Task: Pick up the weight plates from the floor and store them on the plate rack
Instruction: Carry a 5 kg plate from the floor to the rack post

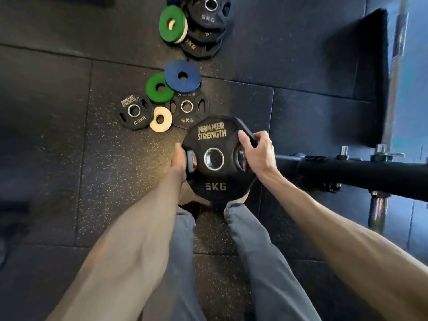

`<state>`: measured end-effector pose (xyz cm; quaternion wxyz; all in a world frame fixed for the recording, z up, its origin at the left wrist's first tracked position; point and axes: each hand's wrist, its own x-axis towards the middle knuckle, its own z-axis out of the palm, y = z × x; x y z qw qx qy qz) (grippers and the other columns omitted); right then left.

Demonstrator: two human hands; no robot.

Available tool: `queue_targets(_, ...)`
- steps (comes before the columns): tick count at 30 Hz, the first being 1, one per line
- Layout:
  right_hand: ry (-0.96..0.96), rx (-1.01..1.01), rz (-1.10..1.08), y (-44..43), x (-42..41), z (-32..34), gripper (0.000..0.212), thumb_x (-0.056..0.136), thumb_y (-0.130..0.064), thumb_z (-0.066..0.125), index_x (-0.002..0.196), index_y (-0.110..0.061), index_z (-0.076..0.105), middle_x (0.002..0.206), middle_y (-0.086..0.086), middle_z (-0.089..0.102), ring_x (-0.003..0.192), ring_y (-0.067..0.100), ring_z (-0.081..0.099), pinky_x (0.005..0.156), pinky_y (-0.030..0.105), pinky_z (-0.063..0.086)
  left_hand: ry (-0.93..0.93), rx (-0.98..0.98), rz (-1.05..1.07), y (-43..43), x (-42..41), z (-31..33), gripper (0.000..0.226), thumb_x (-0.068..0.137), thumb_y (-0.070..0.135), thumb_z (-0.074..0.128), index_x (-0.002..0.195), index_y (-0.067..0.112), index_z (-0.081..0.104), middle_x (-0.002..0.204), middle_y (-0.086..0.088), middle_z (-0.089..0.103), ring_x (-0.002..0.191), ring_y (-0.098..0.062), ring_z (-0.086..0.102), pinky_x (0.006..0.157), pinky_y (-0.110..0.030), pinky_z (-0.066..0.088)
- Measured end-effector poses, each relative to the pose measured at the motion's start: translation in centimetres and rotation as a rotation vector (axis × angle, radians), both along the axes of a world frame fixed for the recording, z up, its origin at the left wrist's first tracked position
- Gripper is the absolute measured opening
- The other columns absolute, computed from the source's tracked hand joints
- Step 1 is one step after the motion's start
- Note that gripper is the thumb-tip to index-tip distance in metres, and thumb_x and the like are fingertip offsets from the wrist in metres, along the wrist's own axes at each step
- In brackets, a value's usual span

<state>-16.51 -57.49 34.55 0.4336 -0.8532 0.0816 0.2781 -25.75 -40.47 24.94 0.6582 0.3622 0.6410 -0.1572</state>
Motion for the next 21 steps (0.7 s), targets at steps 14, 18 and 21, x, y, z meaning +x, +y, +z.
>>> queue_targets(14, -0.272, 0.381, -0.341, -8.2, 4.0, 25.9, 0.049, 0.088, -0.057, 0.062, 0.063, -0.018, 0.045, 0.05, 0.007, 0.053, 0.037, 0.026, 0.047, 0.04, 0.029, 0.037, -0.305, 0.519, -0.295, -3.0, 9.2, 35.4, 0.063, 0.091, 0.056, 0.038, 0.091, -0.001, 0.066, 0.087, -0.015, 0.075, 0.081, -0.037, 0.068, 0.074, -0.041, 0.055)
queue_targets(18, -0.421, 0.474, -0.406, -10.9, 2.3, 34.2, 0.051, 0.094, -0.05, 0.059, 0.069, -0.006, 0.048, 0.047, 0.012, 0.047, 0.032, 0.024, 0.042, 0.037, 0.028, 0.036, -0.551, 0.477, -0.462, -4.4, 9.8, 43.7, 0.067, 0.092, 0.055, 0.037, 0.107, -0.004, 0.065, 0.114, -0.034, 0.064, 0.092, -0.049, 0.065, 0.072, -0.039, 0.043)
queue_targets(21, -0.49, 0.49, -0.49, -12.8, -0.7, 40.0, 0.052, 0.094, -0.054, 0.057, 0.068, -0.01, 0.05, 0.044, 0.005, 0.047, 0.034, 0.022, 0.042, 0.041, 0.025, 0.038, -0.693, 0.433, -0.552, -5.6, 9.7, 49.3, 0.052, 0.086, 0.053, 0.04, 0.063, 0.009, 0.057, 0.055, -0.018, 0.059, 0.054, -0.039, 0.058, 0.058, -0.036, 0.042)
